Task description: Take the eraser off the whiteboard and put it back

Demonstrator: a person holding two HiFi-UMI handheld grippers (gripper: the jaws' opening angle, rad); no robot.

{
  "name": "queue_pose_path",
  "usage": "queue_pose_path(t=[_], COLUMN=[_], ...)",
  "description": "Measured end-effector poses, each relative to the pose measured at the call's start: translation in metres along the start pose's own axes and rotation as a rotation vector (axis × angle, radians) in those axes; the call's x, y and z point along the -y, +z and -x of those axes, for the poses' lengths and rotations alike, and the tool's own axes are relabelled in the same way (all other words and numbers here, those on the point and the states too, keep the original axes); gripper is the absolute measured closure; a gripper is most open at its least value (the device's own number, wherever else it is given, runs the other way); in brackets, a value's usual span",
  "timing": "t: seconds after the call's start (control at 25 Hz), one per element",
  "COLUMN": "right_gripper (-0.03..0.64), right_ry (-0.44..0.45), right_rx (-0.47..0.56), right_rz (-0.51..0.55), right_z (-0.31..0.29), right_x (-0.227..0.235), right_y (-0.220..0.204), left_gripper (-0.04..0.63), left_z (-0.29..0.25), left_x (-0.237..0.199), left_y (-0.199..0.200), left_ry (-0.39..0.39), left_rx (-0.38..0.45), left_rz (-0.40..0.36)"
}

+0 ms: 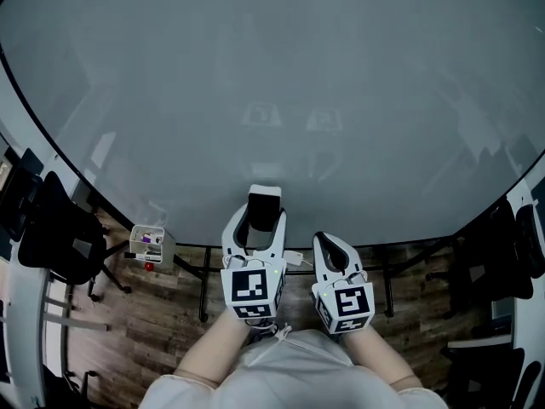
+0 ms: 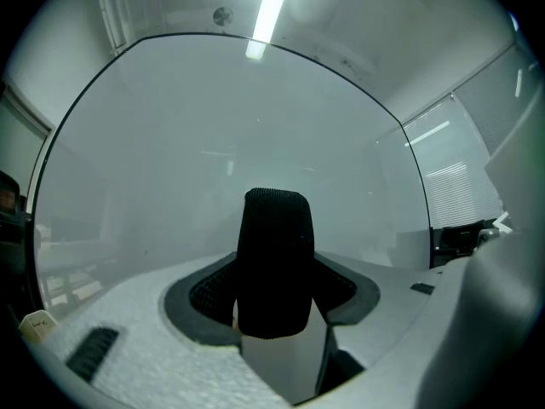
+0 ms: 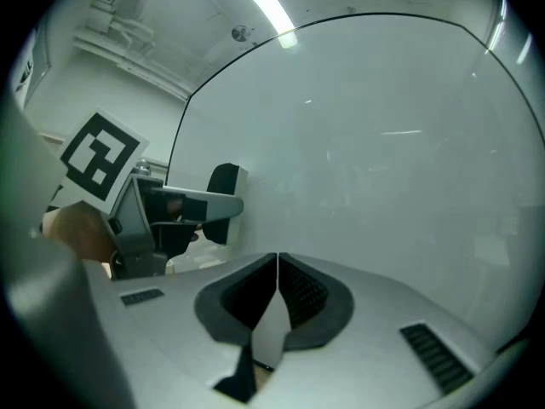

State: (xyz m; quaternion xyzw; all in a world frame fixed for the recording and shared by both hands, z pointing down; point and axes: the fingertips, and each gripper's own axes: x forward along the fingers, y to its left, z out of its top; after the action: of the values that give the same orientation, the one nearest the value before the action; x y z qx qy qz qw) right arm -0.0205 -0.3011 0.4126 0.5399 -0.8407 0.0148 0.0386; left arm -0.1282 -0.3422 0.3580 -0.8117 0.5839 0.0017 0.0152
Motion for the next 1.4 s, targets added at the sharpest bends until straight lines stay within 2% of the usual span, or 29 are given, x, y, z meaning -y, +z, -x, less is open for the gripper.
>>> queue_pose_path(t=[0.72, 1.12, 1.4], right_gripper=[0.588, 0.588, 0.588], right_ry=[-0.011, -0.013, 0.006], right_rx=[-0.022, -0.021, -0.014], right_rz=[0.0, -0.025, -0.041], right_z=[-0.003, 0.003, 0.003], right_x=[0.014, 0.008, -0.016], right_y=[-0.004, -0.008, -0.01], left_gripper=[0.344, 0.334, 0.334], left_z=[-0.018, 0.0, 0.023], left_x=[-0.001, 0.0, -0.005], left_y=[0.0, 0.0, -0.021], left_ry=[0.036, 0.028, 0.015], left_rx=[0.036, 0.032, 0.003], left_rz=[-0.002, -0.066, -0.029])
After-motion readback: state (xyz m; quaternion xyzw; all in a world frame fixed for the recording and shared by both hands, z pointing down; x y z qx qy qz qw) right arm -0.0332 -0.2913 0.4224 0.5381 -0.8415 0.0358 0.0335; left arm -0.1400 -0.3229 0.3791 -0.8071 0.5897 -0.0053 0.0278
